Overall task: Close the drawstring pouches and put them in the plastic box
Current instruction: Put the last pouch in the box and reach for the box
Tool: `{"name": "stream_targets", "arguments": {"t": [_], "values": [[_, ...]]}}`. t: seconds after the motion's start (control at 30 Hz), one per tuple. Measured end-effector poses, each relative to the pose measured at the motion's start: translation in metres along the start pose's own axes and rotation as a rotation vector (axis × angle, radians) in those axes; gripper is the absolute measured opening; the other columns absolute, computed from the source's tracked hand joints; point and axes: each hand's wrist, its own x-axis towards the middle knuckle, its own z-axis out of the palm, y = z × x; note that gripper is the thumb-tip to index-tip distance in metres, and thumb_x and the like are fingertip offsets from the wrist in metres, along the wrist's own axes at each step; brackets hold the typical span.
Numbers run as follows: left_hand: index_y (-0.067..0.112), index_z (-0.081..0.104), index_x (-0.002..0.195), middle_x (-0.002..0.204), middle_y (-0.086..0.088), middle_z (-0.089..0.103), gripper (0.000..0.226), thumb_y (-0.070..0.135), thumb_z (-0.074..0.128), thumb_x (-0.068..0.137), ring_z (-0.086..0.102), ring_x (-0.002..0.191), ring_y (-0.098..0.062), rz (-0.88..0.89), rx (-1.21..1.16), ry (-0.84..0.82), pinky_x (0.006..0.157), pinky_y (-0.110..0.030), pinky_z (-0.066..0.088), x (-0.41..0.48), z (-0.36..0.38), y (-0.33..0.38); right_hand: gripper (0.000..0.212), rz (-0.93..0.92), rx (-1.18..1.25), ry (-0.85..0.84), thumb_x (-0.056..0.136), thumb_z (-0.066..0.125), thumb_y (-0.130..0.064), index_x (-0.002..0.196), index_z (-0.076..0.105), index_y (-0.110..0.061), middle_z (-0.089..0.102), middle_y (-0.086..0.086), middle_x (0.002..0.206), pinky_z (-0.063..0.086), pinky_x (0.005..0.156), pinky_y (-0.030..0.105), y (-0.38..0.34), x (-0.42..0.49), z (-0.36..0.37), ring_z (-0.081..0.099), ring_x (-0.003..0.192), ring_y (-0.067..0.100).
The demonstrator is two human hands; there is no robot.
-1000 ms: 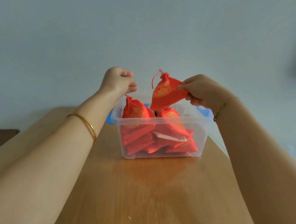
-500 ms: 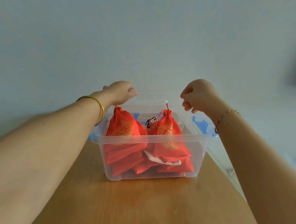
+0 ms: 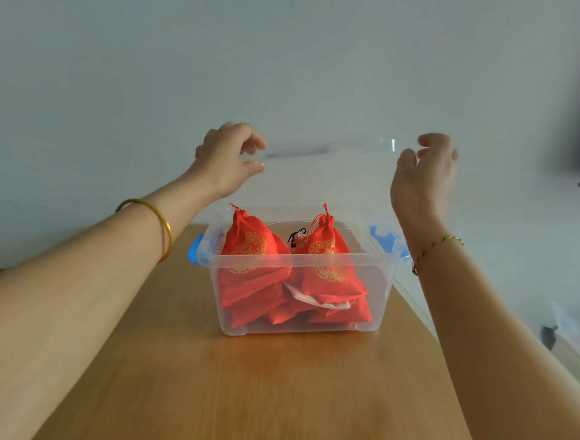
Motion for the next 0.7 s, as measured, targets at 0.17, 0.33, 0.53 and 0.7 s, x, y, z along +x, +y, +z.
{"name": "stream_targets", "arguments": {"t": [0.17,0.33,0.53,0.7], "values": [[0.017,0.063,0.097,0.094,-0.001,0.056,0.026,0.01,0.071,0.074,0.055,0.093,-0.022,0.052,0.016,-0.184,0.089,-0.041,0.045,-0.053,-0.016,0.017,0.039,0.091,-0.082,-0.093,0.095,0.032,-0.032,0.13,0.045,-0.02,0.043,0.005,0.135,0.034,0.096,0.037,0.005,-0.022,-0.011,0.041,0.122,0.027],[0.012,0.062,0.101,0.09,0.0,0.056,0.026,0.009,0.07,0.077,0.049,0.077,-0.008,0.024,-0.026,-0.345,0.069,-0.009,0.038,-0.08,-0.02,0.031,0.038,0.127,-0.268,-0.352,0.089,0.042,-0.026,0.123,0.056,-0.02,0.051,0.006,0.132,0.042,0.097,0.042,0.024,-0.034,-0.012,0.049,0.118,0.031],[0.013,0.061,0.111,0.1,0.0,0.062,0.027,0.024,0.062,0.086,0.058,0.091,-0.016,-0.14,-0.035,-0.332,0.086,-0.029,0.045,-0.08,-0.012,0.022,0.027,0.098,-0.383,-0.471,0.074,0.044,-0.003,0.056,0.028,-0.014,0.025,0.004,0.057,0.018,0.05,0.028,0.037,-0.045,-0.016,0.024,0.056,0.023],[0.005,0.05,0.129,0.136,-0.016,0.048,0.04,0.022,0.046,0.093,0.045,0.125,-0.034,-0.438,0.325,-0.367,0.102,-0.04,0.039,-0.076,0.001,-0.007,0.032,0.079,-0.374,-0.515,0.073,0.048,-0.005,0.054,0.024,-0.016,0.021,0.004,0.057,0.014,0.052,0.029,0.042,-0.035,-0.014,0.02,0.058,0.023]]}}
